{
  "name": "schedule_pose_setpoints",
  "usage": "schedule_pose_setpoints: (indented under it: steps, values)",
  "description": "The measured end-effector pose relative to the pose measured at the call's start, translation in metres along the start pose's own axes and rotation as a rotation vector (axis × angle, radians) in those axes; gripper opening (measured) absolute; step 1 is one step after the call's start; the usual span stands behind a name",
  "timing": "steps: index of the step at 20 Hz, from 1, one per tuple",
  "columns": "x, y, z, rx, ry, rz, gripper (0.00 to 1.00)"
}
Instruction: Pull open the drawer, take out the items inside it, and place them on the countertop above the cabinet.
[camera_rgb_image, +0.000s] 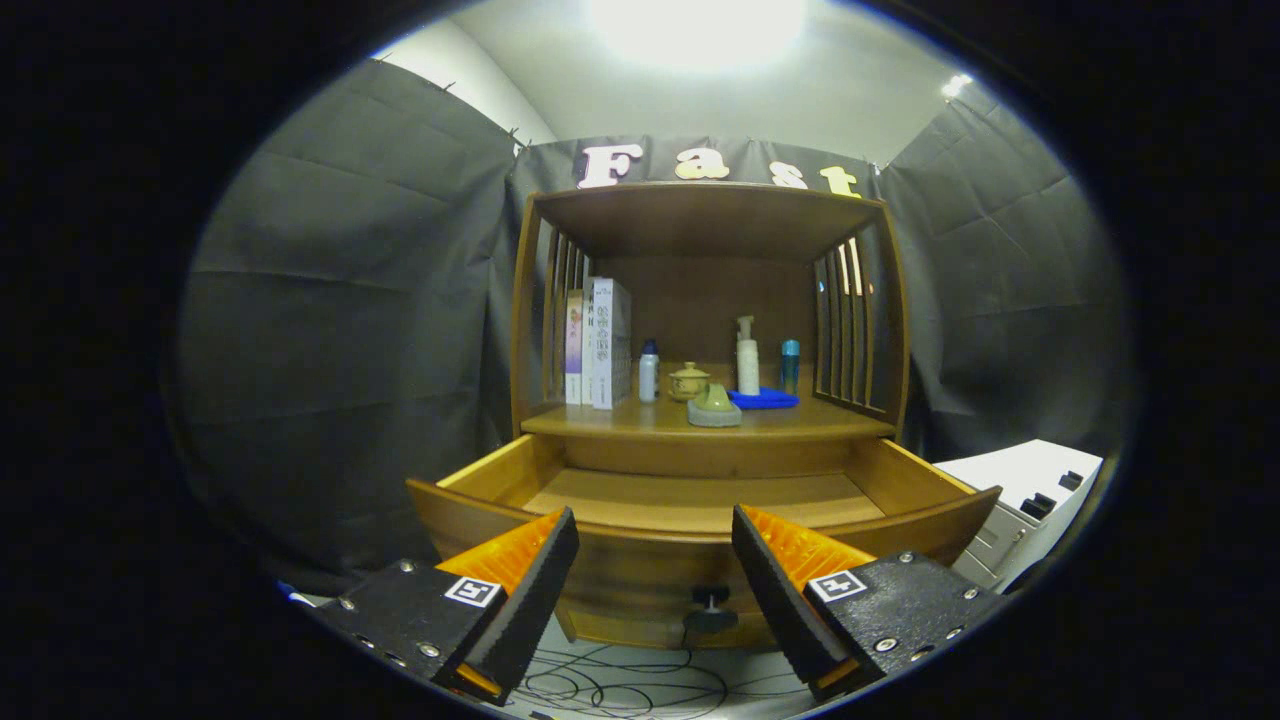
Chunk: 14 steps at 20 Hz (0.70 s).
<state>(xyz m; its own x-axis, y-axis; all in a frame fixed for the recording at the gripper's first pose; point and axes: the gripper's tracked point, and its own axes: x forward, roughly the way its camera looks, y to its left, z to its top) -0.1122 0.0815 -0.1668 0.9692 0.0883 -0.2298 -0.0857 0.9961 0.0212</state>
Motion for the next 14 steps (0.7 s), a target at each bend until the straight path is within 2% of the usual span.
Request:
schedule_pose_setpoints:
  steps: [4,9,14]
  values:
    - [-0.003,-0.010,-0.026,0.000,0.050,-0.039,0.96]
    - [0.012,-0.023,-0.045,-0.049,0.082,-0.093,0.96]
    - [0.031,-0.027,-0.058,-0.033,0.116,-0.119,0.96]
